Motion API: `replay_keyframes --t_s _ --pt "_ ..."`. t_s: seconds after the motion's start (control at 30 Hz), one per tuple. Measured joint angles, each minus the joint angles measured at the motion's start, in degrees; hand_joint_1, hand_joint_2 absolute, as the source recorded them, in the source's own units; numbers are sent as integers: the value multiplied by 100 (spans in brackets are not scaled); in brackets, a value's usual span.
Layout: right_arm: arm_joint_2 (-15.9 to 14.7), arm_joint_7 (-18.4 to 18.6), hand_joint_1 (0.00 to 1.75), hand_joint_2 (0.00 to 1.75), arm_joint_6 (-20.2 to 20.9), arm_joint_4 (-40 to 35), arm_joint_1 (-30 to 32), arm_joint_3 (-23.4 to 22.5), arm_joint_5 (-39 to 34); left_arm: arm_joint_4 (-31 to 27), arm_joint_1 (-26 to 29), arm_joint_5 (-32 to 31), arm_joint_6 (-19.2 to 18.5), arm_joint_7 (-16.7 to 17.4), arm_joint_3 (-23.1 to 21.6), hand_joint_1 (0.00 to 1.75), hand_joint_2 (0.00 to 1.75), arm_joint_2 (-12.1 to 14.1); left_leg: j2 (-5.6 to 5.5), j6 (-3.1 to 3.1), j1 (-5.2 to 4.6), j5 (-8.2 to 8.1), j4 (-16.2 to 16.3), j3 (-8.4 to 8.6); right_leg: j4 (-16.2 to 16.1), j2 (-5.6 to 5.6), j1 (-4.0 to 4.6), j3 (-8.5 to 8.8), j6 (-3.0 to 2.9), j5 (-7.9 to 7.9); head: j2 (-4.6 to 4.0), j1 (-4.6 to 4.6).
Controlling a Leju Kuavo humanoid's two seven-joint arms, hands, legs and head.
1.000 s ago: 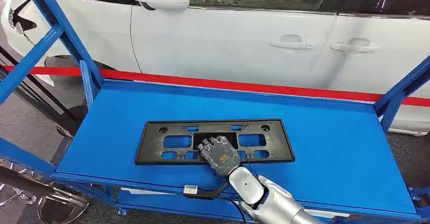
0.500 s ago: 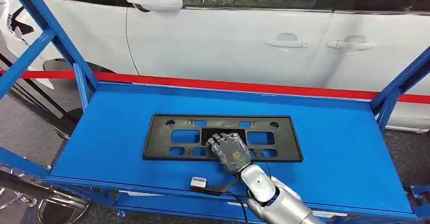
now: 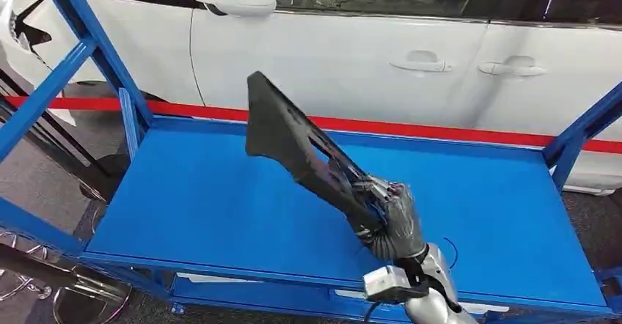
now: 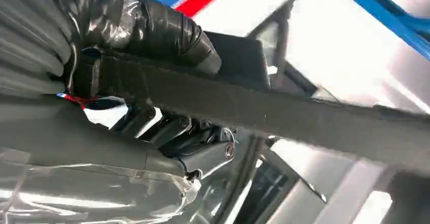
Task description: Take the parts from the cabinet and place them on the table.
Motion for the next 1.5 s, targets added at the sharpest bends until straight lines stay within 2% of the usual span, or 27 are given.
replay_keyframes --t_s 0.03,0.13,0.2,0.23,0.33,0.37,0.4,0.5,0.53,0.67,0.7,0.73,0.8,0.83,0.87,0.9,0.93,1.0,1.03,1.13,1.17,1.2,1.23,1.3,1.37,1.43,1.5 --pt "-16 -173 175 175 68 -162 67 -45 -166 4 -2 -29 11 29 0 0 0 -9 -3 -23 -50 -9 25 -29 -99 -43 5 16 12 -23 0 0" --pt "-29 -592 175 175 407 -822 155 -86 -693 4 1 -116 131 307 0 0 0 -2 18 -104 -39 5 -1 -32 -83 -28 11 -29 28 -2 0 -2" --pt "-42 -712 175 175 741 -1307 137 -95 -1117 7 -10 -162 212 455 0 0 0 13 10 -159 -51 -108 107 -74 -156 -51 -67 -6 -38 44 0 -2" --pt "-42 -751 175 175 864 -1447 89 -95 -1301 7 -7 -175 228 494 0 0 0 11 15 -180 -42 -309 370 -185 -156 -57 -70 -9 -72 43 0 -2" --pt "10 -632 175 175 1872 -2062 -119 -145 -2960 9 -6 -217 289 577 2 0 0 7 16 -252 -6 -902 1711 -791 -141 -69 -53 -19 -83 38 0 -4" --pt "79 -403 175 175 2219 -2170 -175 -180 -3562 9 -5 -217 300 579 7 0 0 7 16 -261 -4 -883 1846 -854 -129 -72 -52 -18 -86 44 0 -2" --pt "150 -123 175 175 2542 -2235 -208 -217 -4088 9 -8 -206 310 579 20 0 0 7 16 -259 -4 -744 1697 -783 -117 -69 -53 -17 -87 43 0 -4" --pt "279 73 175 175 3183 -2215 -196 -376 -4637 9 -44 -193 328 575 57 0 0 7 16 -188 -7 -35 273 -96 -87 -65 -51 -14 -61 22 0 -4" --pt "302 69 175 175 3261 -2215 -200 -405 -4666 9 -53 -190 337 575 66 0 0 7 9 -156 -42 -75 63 16 -61 -63 -12 -40 -31 12 0 -2" --pt "358 60 175 175 3283 -2207 -200 -496 -4694 9 -53 -186 348 575 116 0 0 2 1 -44 -31 18 0 -32 -81 -59 -14 -65 85 75 0 -2" --pt "363 60 175 175 3283 -2205 -191 -523 -4696 9 -62 -186 345 575 129 0 0 -6 26 1 0 66 -41 -30 -16 -46 -34 -83 119 -33 0 -2" --pt "365 58 175 175 3285 -2205 -203 -547 -4698 9 -71 -186 345 573 138 0 0 -11 28 46 0 92 -48 -60 204 -37 -40 -174 135 -279 0 0" --pt "367 58 175 175 3285 -2198 -189 -575 -4698 11 -79 -186 346 573 142 0 0 -11 37 79 -6 130 -46 -129 1054 -35 -67 -498 178 -817 0 -2" --pt "367 58 175 175 3285 -2189 -185 -584 -4698 11 -78 -186 345 573 144 0 0 -11 40 75 -6 155 -40 -170 1442 -35 -76 -642 199 -991 0 0" --pt "367 103 175 175 3328 -2176 -180 -599 -4733 11 -78 -186 348 575 146 0 0 -11 41 69 -6 182 -34 -210 1644 -36 -94 -691 219 -1026 0 -2" --pt "365 248 175 175 3454 -2163 -170 -599 -4830 9 -77 -186 356 577 149 0 0 -11 41 58 -6 204 -30 -240 1554 -37 -114 -595 232 -914 0 -2" --pt "356 414 175 175 3646 -2122 -142 -599 -4917 11 -77 -191 389 617 149 0 0 -13 40 41 -3 224 -27 -266 1186 -38 -128 -350 237 -692 0 0" --pt "260 429 175 175 4180 -1955 -47 -593 -4822 11 -78 -219 468 702 157 0 0 -26 22 -5 -1 263 -15 -287 126 -38 -148 311 213 -298 0 0" --pt "208 352 175 175 4451 -1868 12 -582 -4671 11 -78 -230 498 730 160 0 0 -33 13 -39 -22 284 -5 -312 -243 -33 -136 498 198 -363 0 -2" --pt "76 49 175 175 4723 -1724 257 -540 -4316 11 -66 -287 551 789 173 0 0 -37 -1 -156 -1 378 -8 -335 -201 -26 -75 428 155 -277 0 -4" --pt "61 -26 175 175 4727 -1697 319 -540 -4257 11 -56 -298 571 800 173 0 0 -37 -12 -200 -14 409 -19 -335 -216 -29 -73 406 105 -241 0 -2" --pt "52 -106 175 175 4725 -1667 358 -536 -4202 11 -51 -313 592 804 177 0 0 -30 -20 -224 8 355 18 -374 -268 -53 -144 379 29 -166 0 -2" --pt "46 -142 175 175 4717 -1650 378 -532 -4156 13 -43 -339 608 818 177 0 0 -30 -7 -251 13 139 163 -452 -268 -58 -126 333 1 -116 0 -4" --pt "28 -225 175 175 4670 -1647 528 -530 -4016 13 -35 -363 621 837 177 0 0 -26 -6 -282 24 -536 944 -684 -263 -77 -106 221 -65 -38 0 -4" --pt "-2 -356 175 175 4589 -1649 680 -530 -3771 13 -34 -417 629 865 177 0 0 -24 -5 -302 24 -828 1647 -828 -233 -100 -81 87 -70 39 0 -4" --pt "-5 -682 175 175 4309 -1726 773 -532 -3143 13 -27 -490 691 995 177 0 0 -11 -5 -280 23 -549 1508 -574 -171 -100 -66 -69 -63 102 0 -4" --pt "-5 -716 175 175 4139 -1866 756 -532 -2932 13 -51 -562 803 1321 177 0 0 -11 -8 -193 -2 -236 639 50 -131 -88 -45 -172 -49 160 0 -4"
